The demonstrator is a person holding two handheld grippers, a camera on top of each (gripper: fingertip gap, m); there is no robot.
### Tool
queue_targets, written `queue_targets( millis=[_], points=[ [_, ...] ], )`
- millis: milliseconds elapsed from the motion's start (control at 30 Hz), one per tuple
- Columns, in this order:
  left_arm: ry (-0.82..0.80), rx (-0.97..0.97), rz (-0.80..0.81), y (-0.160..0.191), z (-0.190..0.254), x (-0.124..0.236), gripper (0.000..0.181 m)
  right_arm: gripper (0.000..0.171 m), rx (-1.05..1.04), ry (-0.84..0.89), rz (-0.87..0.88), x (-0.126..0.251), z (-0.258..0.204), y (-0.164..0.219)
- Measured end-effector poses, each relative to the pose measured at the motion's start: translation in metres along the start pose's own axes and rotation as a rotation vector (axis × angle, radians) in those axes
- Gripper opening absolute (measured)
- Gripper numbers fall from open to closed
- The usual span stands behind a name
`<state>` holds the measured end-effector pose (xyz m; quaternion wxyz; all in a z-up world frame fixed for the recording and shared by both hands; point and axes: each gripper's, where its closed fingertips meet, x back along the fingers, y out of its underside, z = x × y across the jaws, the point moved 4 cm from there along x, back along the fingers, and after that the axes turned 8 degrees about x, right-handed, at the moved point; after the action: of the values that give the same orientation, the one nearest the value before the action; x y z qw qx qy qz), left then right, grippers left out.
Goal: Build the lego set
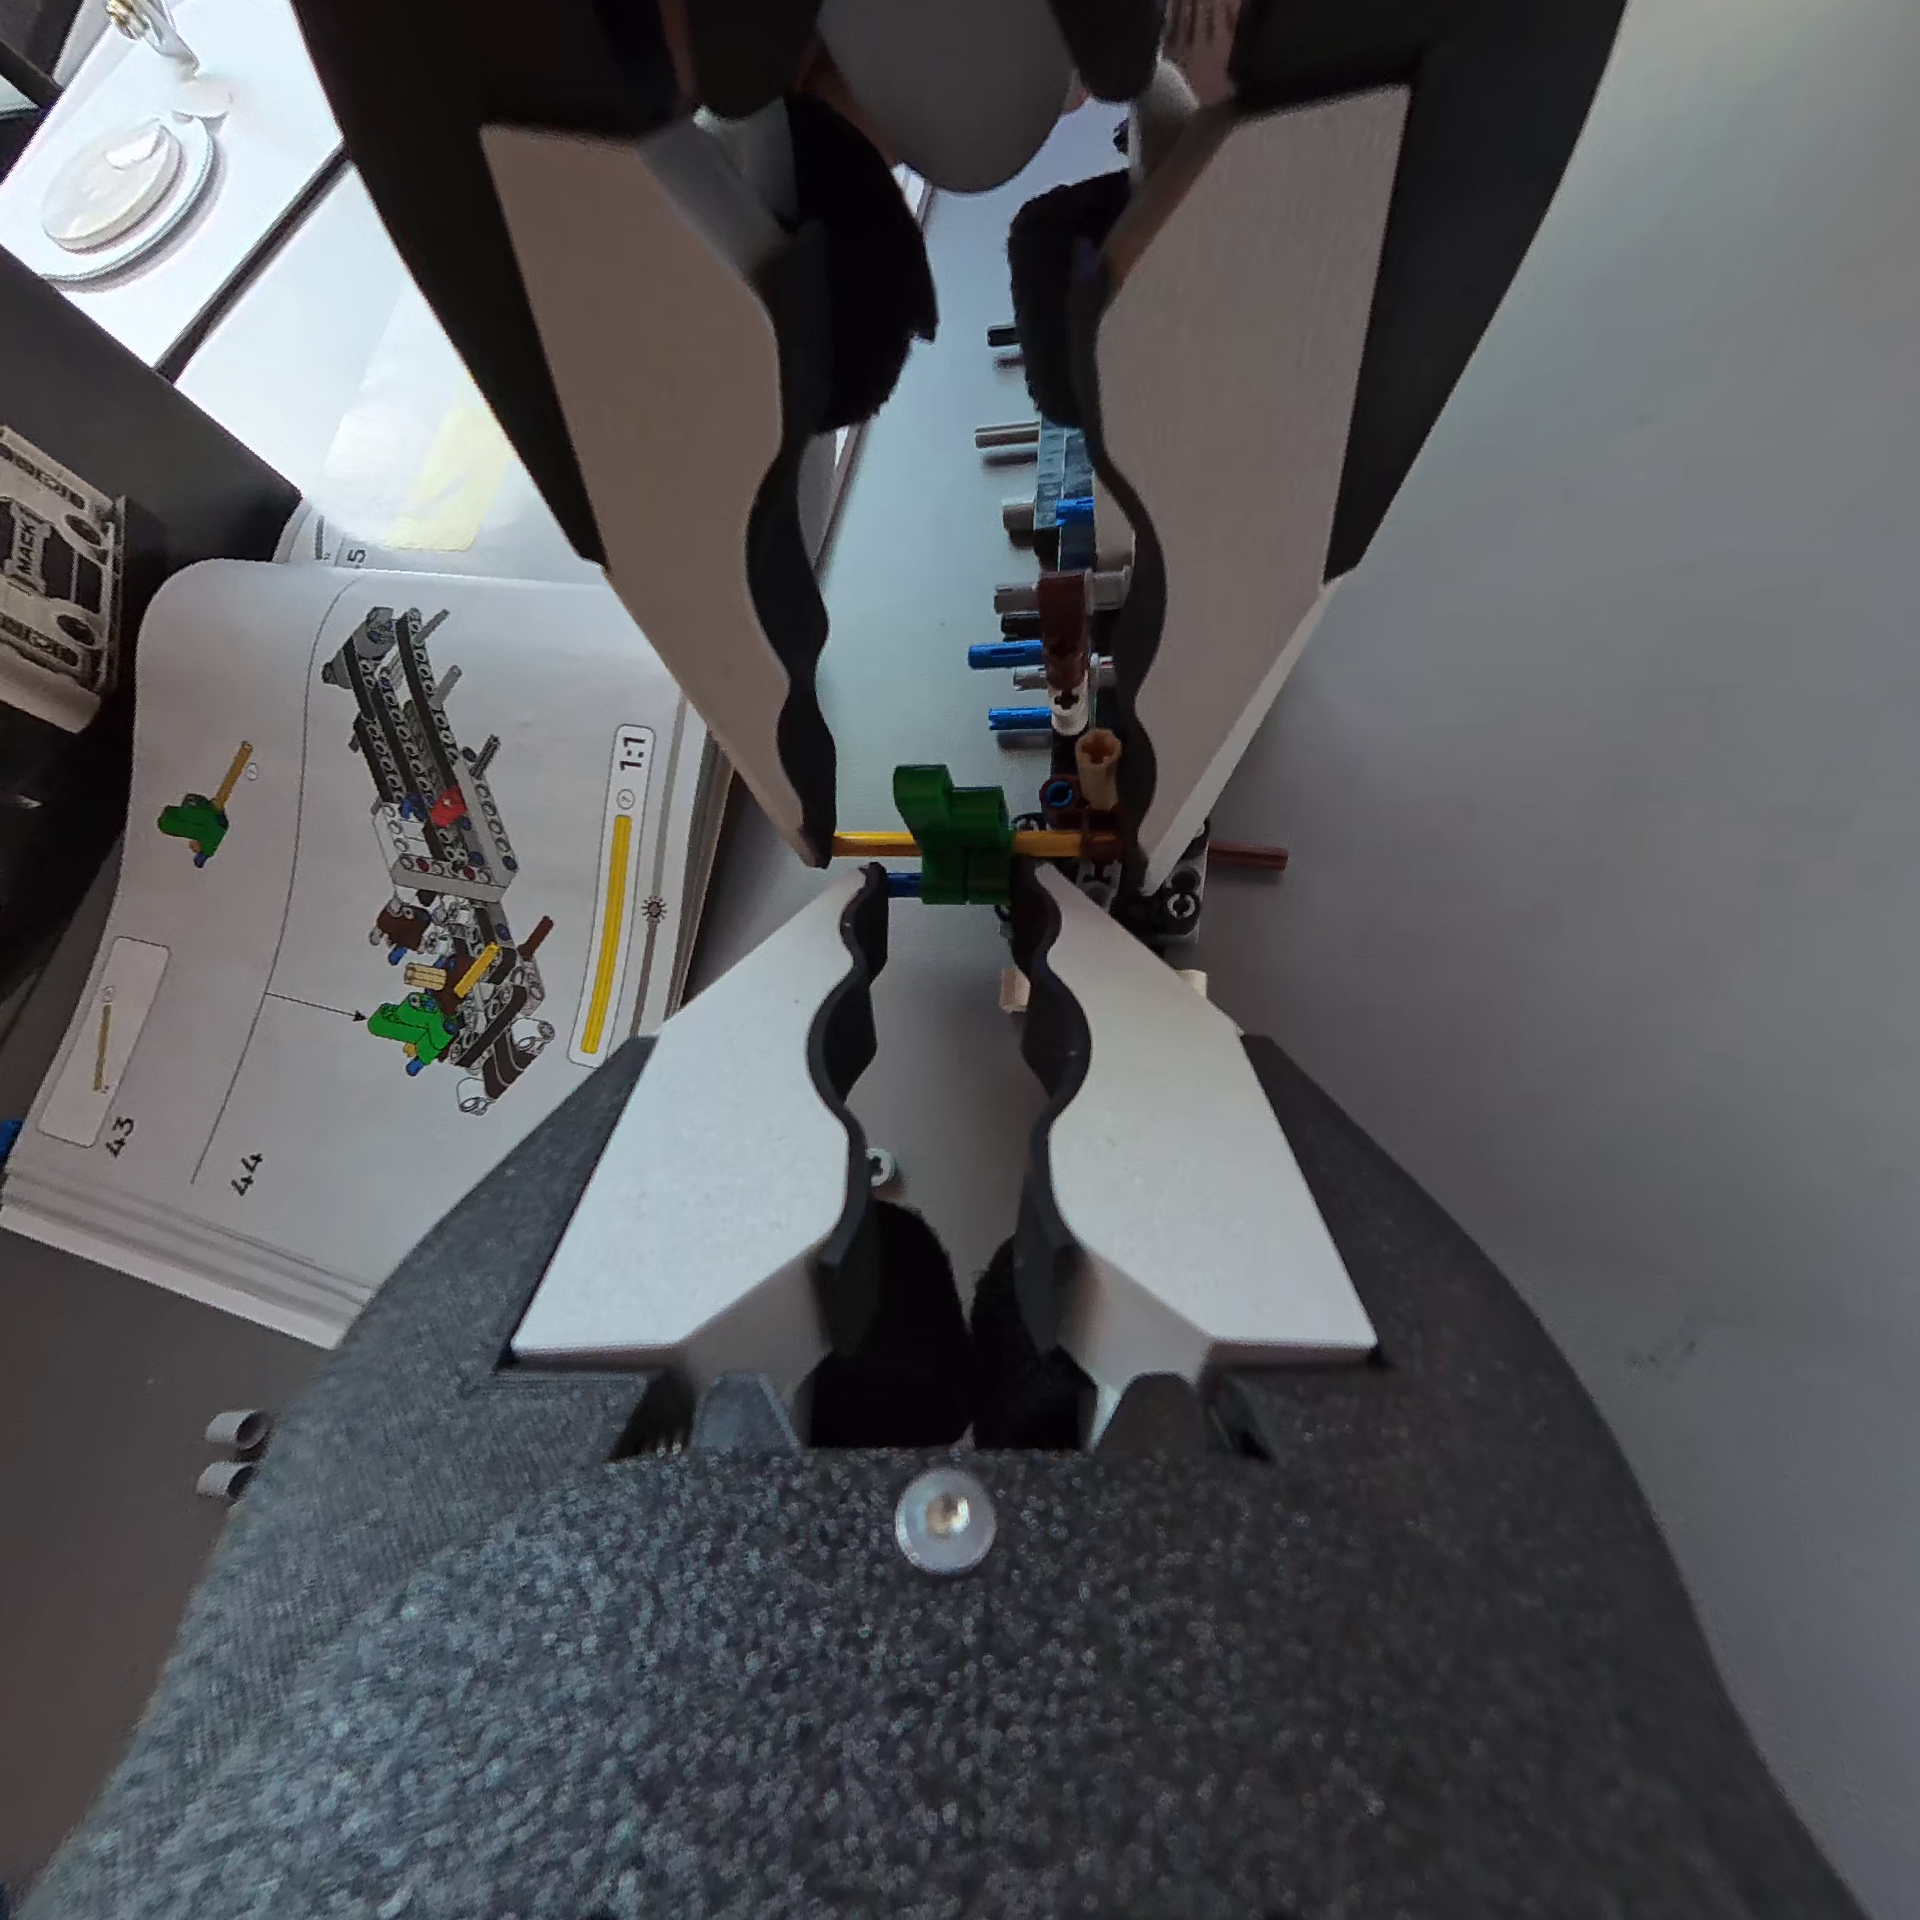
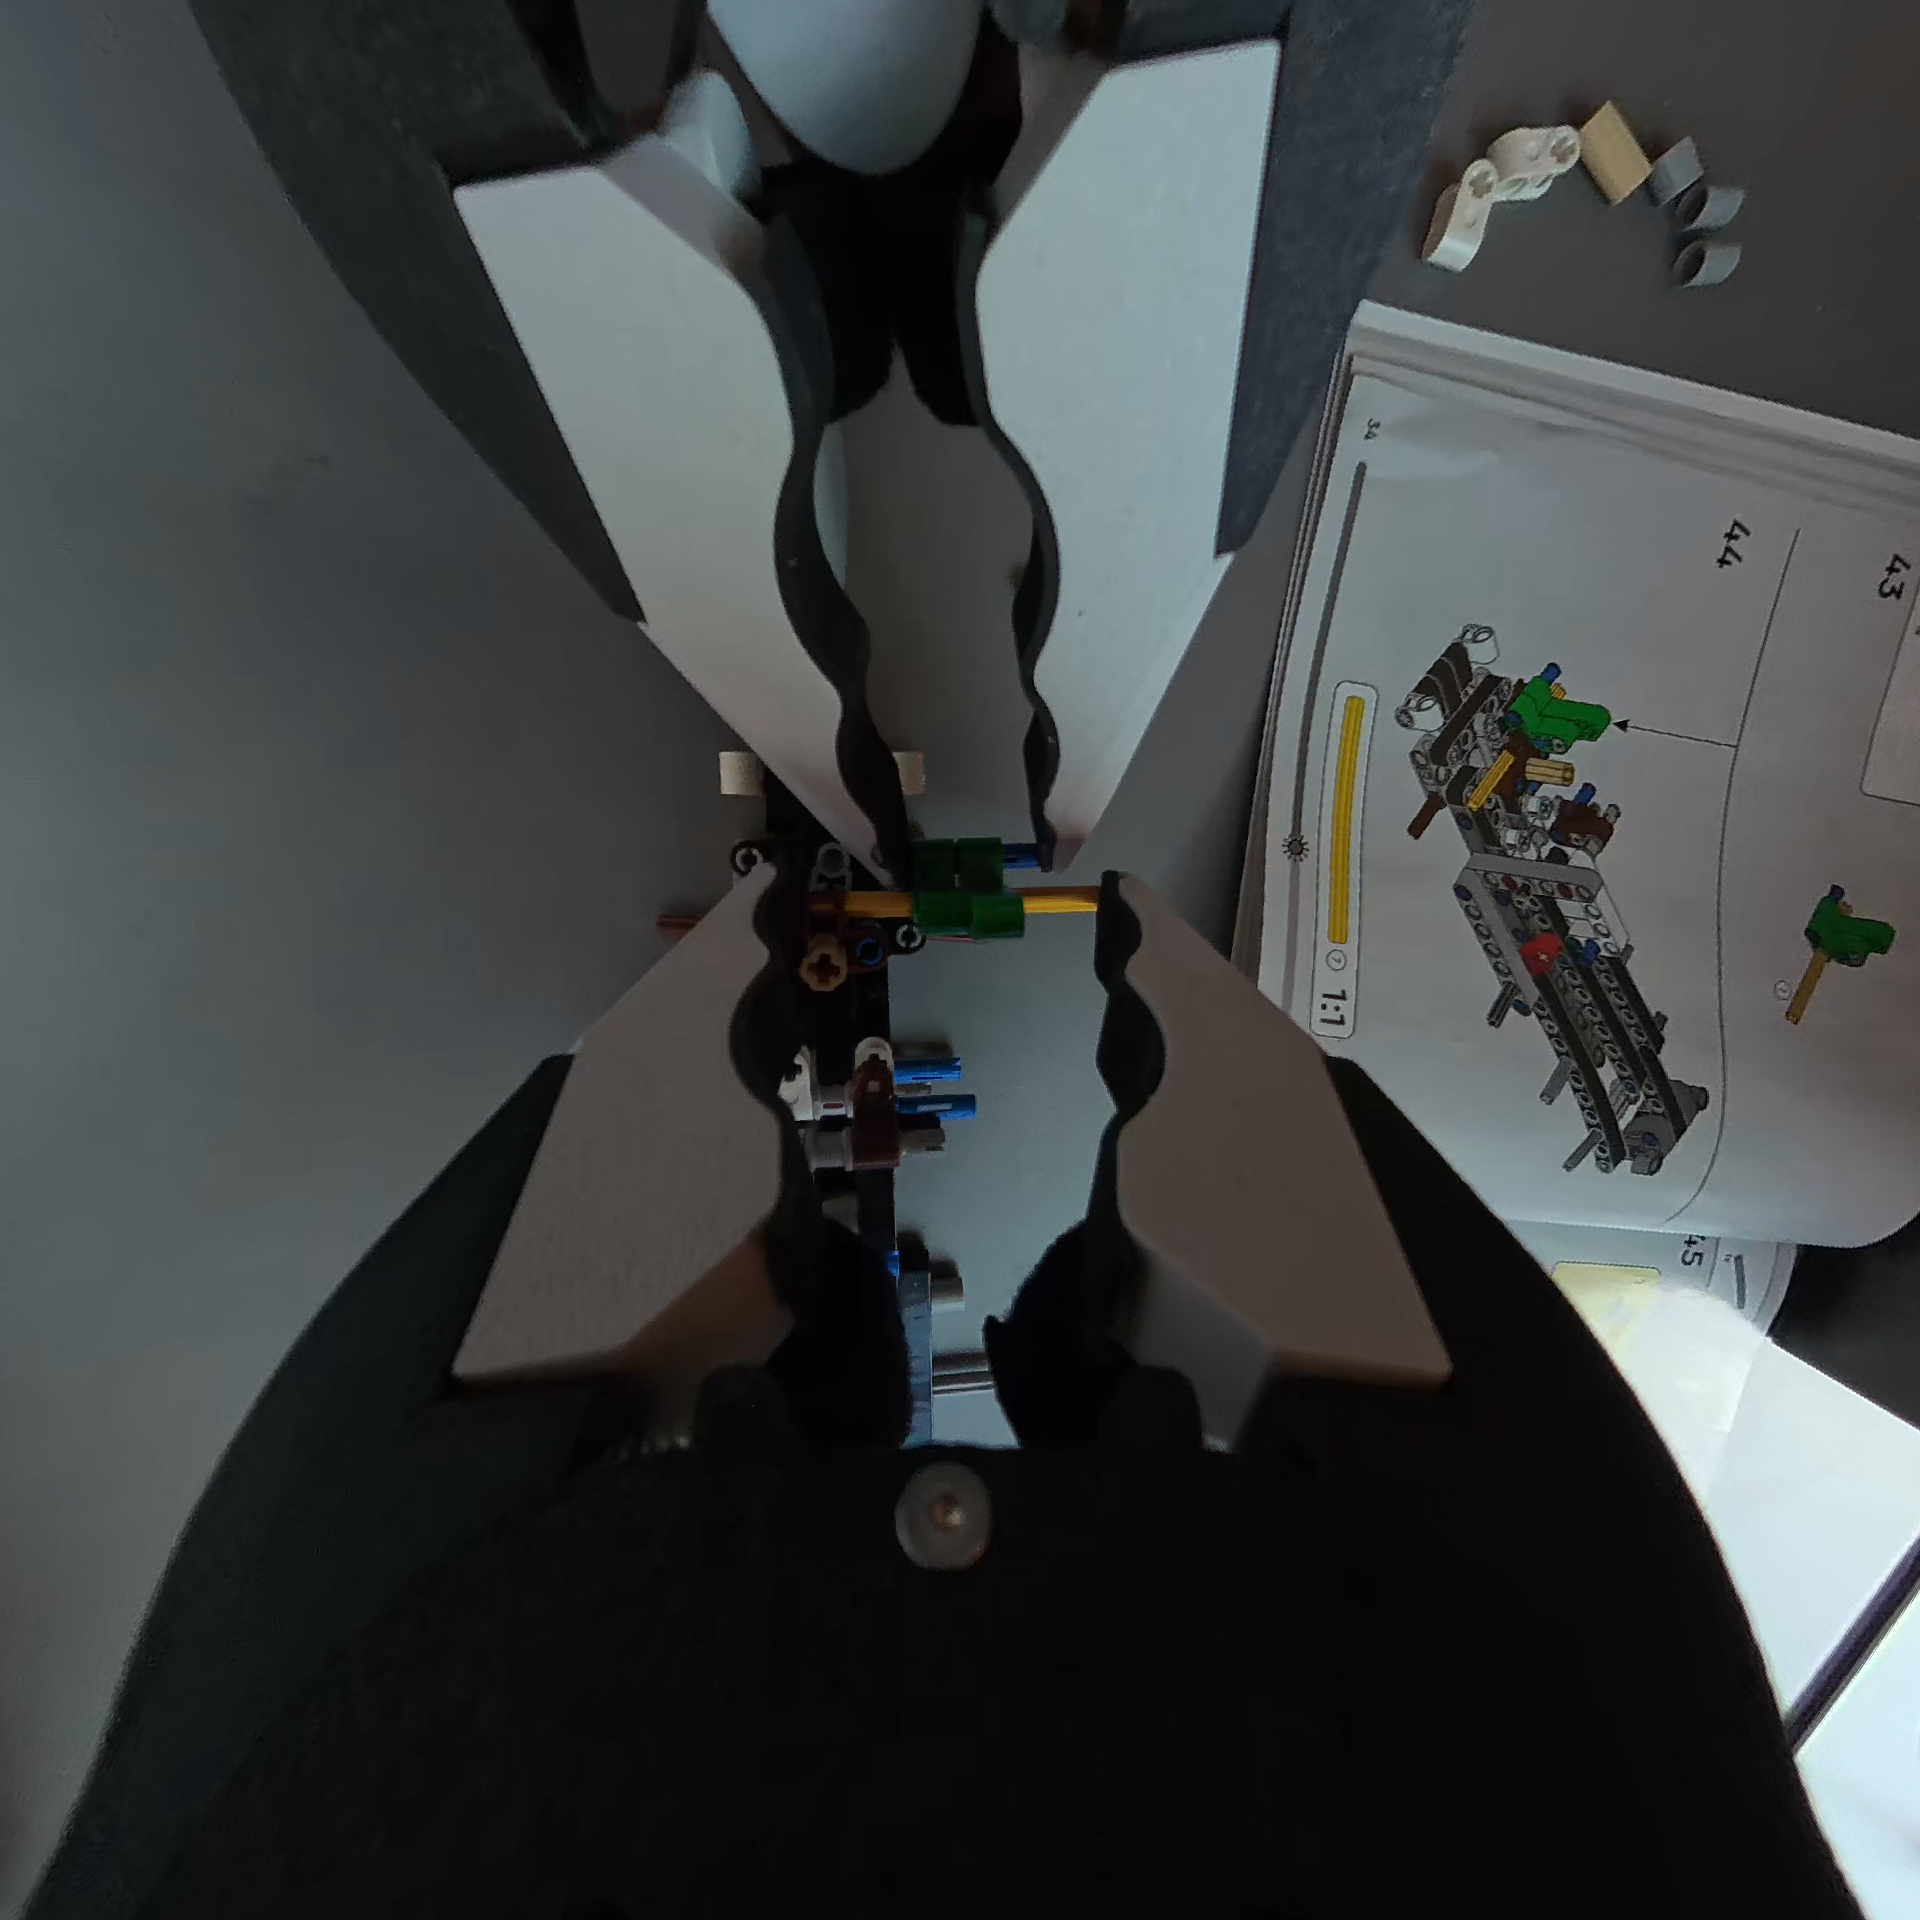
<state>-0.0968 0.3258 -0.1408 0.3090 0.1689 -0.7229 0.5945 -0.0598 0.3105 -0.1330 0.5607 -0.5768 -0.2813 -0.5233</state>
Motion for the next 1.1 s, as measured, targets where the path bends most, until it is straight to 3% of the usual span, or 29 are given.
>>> queue_targets(
  millis=[833,900,1000,1100],
  points=[
    [-0.001,-0.058,0.014,-0.001,0.005,0.002,0.023,0.054,-0.036,-0.023,0.064,0.003,-0.004,0.001],
    [0.047,-0.025,0.032,-0.006,0.01,0.005,0.022,0.055,-0.067,-0.027,0.097,0.01,-0.009,0.0],
    [0.043,0.007,-0.01,-0.005,0.02,0.003,0.022,0.075,-0.19,0.006,0.164,0.035,-0.013,0.01],
    [-0.004,0.067,-0.013,-0.005,0.032,0.002,0.023,0.064,-0.366,0.053,0.343,0.068,-0.029,0.02]
  ],
)
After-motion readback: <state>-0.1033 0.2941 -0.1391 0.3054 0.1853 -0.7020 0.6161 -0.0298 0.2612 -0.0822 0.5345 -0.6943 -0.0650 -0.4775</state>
